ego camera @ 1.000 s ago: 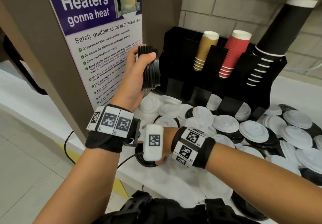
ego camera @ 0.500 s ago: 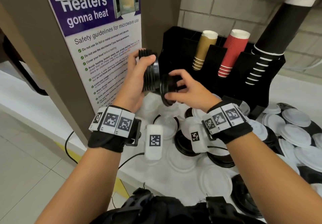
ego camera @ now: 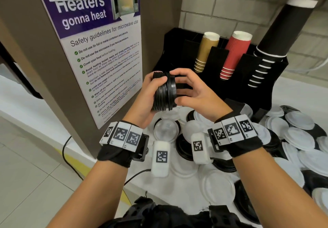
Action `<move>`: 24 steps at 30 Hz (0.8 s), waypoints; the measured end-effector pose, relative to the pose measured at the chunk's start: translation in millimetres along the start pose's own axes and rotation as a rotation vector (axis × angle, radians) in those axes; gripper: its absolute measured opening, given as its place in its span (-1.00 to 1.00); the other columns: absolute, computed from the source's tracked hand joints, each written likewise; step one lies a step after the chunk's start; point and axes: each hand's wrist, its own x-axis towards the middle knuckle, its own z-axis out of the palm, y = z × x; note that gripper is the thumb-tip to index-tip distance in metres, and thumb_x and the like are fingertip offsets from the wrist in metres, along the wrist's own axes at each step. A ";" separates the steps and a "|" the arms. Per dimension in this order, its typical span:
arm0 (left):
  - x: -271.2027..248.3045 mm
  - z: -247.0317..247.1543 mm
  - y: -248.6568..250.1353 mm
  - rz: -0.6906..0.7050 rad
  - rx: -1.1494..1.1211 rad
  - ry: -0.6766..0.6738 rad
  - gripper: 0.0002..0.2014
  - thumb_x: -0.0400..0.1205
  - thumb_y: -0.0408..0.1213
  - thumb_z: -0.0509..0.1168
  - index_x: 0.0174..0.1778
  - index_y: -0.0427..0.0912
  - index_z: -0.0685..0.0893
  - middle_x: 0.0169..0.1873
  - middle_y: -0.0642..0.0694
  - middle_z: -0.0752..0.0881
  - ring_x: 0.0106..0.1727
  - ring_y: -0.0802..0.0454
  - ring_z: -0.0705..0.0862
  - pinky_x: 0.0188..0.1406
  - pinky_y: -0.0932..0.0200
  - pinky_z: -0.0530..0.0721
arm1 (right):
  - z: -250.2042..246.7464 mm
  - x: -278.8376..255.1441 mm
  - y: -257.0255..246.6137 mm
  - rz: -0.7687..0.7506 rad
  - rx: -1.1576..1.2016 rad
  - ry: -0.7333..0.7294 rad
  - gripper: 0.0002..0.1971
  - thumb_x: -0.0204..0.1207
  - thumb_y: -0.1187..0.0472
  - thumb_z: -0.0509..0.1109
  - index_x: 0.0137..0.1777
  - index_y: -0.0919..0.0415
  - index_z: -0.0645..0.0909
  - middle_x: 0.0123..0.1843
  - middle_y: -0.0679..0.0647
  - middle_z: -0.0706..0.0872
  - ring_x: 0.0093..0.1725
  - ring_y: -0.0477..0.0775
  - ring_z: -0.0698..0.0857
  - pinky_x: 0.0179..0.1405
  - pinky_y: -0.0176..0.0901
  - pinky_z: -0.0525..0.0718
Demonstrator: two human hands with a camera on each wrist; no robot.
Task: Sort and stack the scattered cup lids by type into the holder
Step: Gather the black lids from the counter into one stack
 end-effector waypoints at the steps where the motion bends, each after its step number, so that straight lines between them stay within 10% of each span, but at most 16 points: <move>1: 0.1 0.8 -1.6 0.009 -0.003 0.006 -0.50 0.49 -0.02 0.30 0.35 -0.06 0.46 0.15 -0.18 0.64 0.01 -0.06 0.72 -0.28 0.04 0.73 | 1.3 -1.0 -0.8 -0.010 -0.006 0.011 -0.38 0.42 0.53 0.43 0.38 -0.03 0.45 0.31 0.12 0.54 0.20 0.08 0.70 0.11 -0.11 0.71; 13: 7.9 -2.1 -2.6 0.072 0.041 0.070 -0.56 0.44 -0.04 0.35 0.23 0.05 0.47 0.06 -0.06 0.65 0.02 -0.01 0.70 -0.14 -0.03 0.73 | -5.5 11.9 8.7 0.180 -0.126 0.172 -0.63 0.65 0.14 0.31 0.43 -0.04 0.42 0.17 -0.04 0.66 0.23 -0.03 0.66 0.18 -0.13 0.71; 19: 7.3 -14.5 9.2 0.142 0.025 0.077 -0.63 0.46 -0.08 0.34 0.16 0.05 0.47 -0.02 -0.01 0.66 -0.09 0.05 0.70 -0.16 0.00 0.70 | 31.3 24.4 36.9 0.276 -1.203 -0.560 -0.24 0.30 -0.03 0.57 0.50 -0.18 0.34 0.35 0.10 0.40 0.35 0.16 0.40 0.18 0.01 0.56; 24: 5.7 -17.5 8.6 0.140 0.015 0.066 -0.57 0.47 -0.08 0.34 0.25 0.03 0.45 0.03 -0.05 0.64 -0.07 0.02 0.69 -0.17 0.00 0.70 | 55.4 20.6 40.6 0.209 -1.550 -0.675 -0.10 0.25 0.02 0.63 0.55 -0.25 0.22 0.45 0.09 0.26 0.44 0.19 0.30 0.25 0.04 0.45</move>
